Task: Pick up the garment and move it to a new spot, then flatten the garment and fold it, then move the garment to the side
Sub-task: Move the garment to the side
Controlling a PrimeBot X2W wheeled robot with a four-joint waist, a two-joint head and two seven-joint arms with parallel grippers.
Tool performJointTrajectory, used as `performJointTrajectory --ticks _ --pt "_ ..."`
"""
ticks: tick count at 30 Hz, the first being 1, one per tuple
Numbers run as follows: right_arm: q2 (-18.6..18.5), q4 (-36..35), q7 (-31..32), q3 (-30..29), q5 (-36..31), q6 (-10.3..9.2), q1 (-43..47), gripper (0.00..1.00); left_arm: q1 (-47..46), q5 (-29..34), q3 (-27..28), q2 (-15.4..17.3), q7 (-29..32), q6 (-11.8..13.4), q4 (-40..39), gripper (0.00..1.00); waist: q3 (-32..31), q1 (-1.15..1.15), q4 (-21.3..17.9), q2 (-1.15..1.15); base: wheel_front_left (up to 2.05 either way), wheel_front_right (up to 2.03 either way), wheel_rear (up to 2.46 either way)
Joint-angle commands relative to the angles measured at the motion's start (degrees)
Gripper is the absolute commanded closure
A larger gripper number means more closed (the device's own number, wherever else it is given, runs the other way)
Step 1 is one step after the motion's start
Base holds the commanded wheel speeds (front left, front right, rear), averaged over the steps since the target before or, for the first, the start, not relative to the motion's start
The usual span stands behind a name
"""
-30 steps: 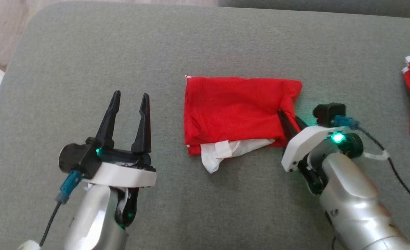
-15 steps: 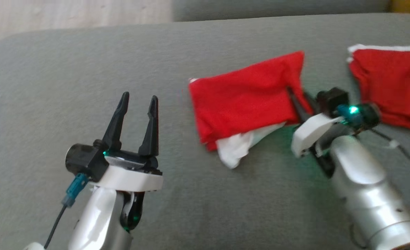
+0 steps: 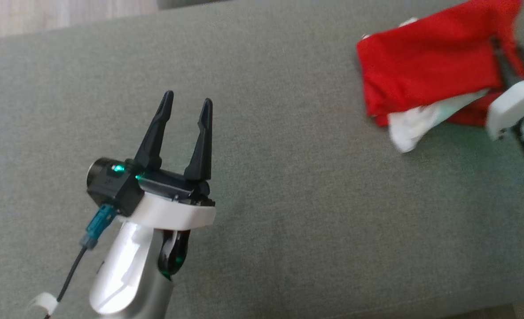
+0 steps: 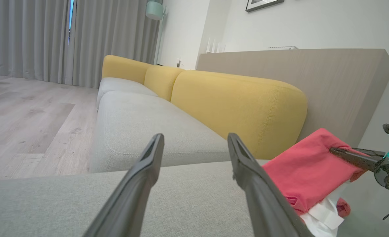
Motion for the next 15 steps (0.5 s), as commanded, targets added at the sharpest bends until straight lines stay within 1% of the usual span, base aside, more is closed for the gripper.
performJointTrajectory --ticks 1,7,9,13,14,15 --pt "-2.1 -1.6 0.5 -0.5 0.2 0.37 -2.1 1.00 -2.6 0.3 1.0 0.4 -0.3 0.1 -2.0 0.00 1.8 0.00 -0.4 0.00 0.00 0.00 0.00" --pt "-6.8 1.6 1.6 -5.0 -1.2 0.37 -3.8 1.00 -4.4 0.4 0.3 0.5 -0.3 0.1 -1.6 0.00 4.5 0.00 1.0 0.00 0.00 0.00 0.00" --pt "-7.8 3.4 1.2 -7.0 -2.4 0.37 -4.3 1.00 -5.0 0.3 0.1 0.8 -0.3 0.1 -1.4 0.00 5.4 0.00 1.8 0.00 0.00 0.00 0.00" --pt "-7.7 5.3 1.0 -9.7 -4.2 0.37 -4.5 1.00 -5.6 0.1 0.1 1.2 -0.3 0.1 -1.1 0.00 6.4 0.00 2.8 0.00 0.00 0.00 0.00" --pt "-7.6 5.7 0.8 -10.4 -4.9 0.37 -4.5 0.89 -5.8 0.0 0.1 1.3 -0.3 0.1 -1.1 0.00 6.4 0.00 2.9 0.00 0.00 0.00 0.00" --pt "-7.5 5.9 0.4 -11.1 -5.4 0.37 -4.6 0.00 -5.9 -0.1 0.2 1.4 -0.3 0.1 -1.0 0.00 6.5 0.00 3.1 0.00 0.00 0.00 0.00"
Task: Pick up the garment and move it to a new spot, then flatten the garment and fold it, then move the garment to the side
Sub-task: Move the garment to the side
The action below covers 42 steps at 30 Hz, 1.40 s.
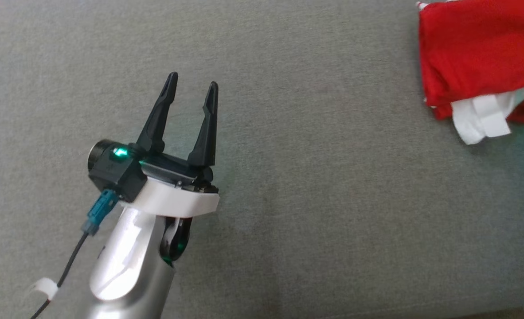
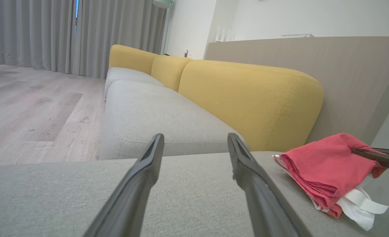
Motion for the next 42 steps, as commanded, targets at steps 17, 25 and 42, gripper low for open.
performJointTrajectory --ticks 17,25,42 --pt "11.9 -6.9 -7.9 -6.7 -2.3 0.37 1.5 0.00 2.0 0.5 8.0 1.3 -0.3 0.1 -1.3 0.00 -9.0 -0.01 -0.3 0.00 0.00 0.00 0.00" --pt "21.1 -17.8 -8.9 -5.5 5.4 0.37 8.5 0.00 6.7 1.4 14.0 0.4 -0.3 0.1 -1.1 0.00 -15.3 -0.01 0.4 0.00 0.00 0.00 0.00" --pt "27.7 -30.7 -9.8 -3.4 13.0 0.37 36.3 0.00 18.7 -0.3 16.5 0.0 -0.3 0.1 -0.2 0.00 -19.8 -0.01 1.8 0.00 0.00 0.00 0.00"
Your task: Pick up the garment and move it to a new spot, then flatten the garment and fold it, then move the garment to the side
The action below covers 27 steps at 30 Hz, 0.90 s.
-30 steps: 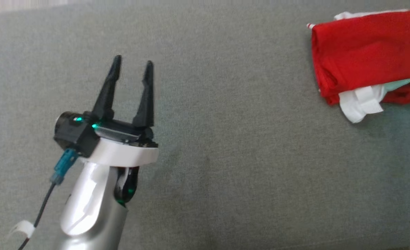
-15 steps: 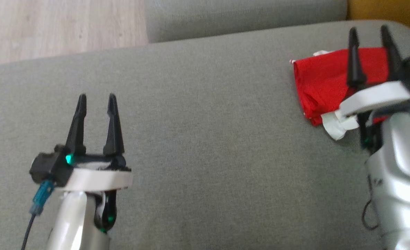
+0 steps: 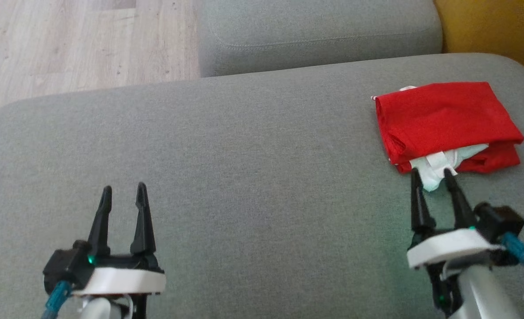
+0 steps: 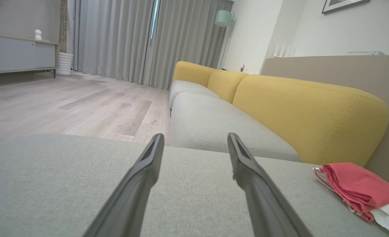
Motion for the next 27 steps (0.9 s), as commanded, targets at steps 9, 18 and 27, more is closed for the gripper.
performJointTrajectory --ticks 9,18,27 --pt "0.4 -6.3 -0.8 2.1 0.5 0.37 0.6 0.00 -0.2 -1.8 1.6 0.2 -0.3 0.1 -2.7 0.00 -0.3 0.01 -0.3 0.00 0.00 0.00 0.00" --pt "0.4 -7.4 -0.8 1.8 0.9 0.37 0.3 0.00 -0.1 -2.2 2.6 0.2 -0.3 0.1 -2.7 0.00 -0.5 0.01 -0.4 0.00 0.00 0.00 0.00" --pt "0.4 -7.3 -0.8 2.8 1.1 0.37 0.6 0.00 0.1 -2.0 2.9 0.2 -0.3 0.4 -2.7 0.00 -0.6 0.01 -0.4 0.00 0.00 0.00 0.00"
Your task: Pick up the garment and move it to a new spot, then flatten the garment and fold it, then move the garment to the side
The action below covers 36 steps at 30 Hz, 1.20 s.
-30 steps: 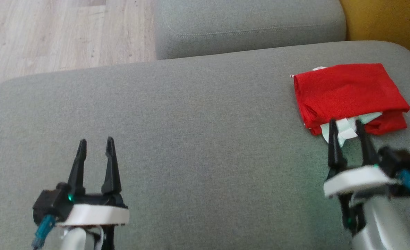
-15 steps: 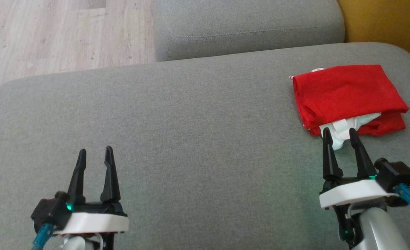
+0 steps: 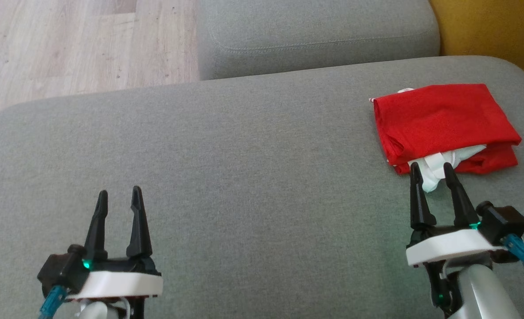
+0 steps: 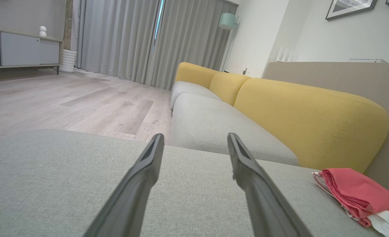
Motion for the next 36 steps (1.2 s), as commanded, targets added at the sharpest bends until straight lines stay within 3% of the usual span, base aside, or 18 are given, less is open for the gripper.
performJointTrajectory --ticks 1,7,8,12,36 --pt "-0.2 -1.9 -0.6 1.7 0.4 0.37 -2.0 0.00 -1.4 0.2 2.5 0.1 -0.3 0.3 -2.1 0.00 0.0 0.00 0.0 0.00 0.00 0.00 0.00" --pt "-0.2 -1.7 -0.6 1.9 0.5 0.37 -1.9 0.00 -1.4 0.4 2.7 0.1 -0.3 0.5 -2.9 0.00 -0.1 0.00 0.0 0.00 0.00 0.00 0.00" --pt "0.0 0.1 0.0 0.4 0.1 0.00 0.0 1.00 0.0 0.0 0.2 0.0 0.0 0.1 -0.9 1.00 -0.1 0.00 0.0 0.00 0.00 0.00 0.00" --pt "0.1 3.0 0.2 0.6 0.3 -0.01 1.3 1.00 0.9 -0.3 -0.2 0.0 0.1 0.2 2.0 1.00 -0.1 0.00 0.0 0.00 0.00 0.00 0.00" --pt "0.0 1.5 4.2 -1.2 15.3 0.06 1.1 1.00 -0.1 -14.3 1.7 0.0 4.2 0.2 2.0 1.00 0.0 0.00 0.3 0.00 0.00 0.00 0.00"
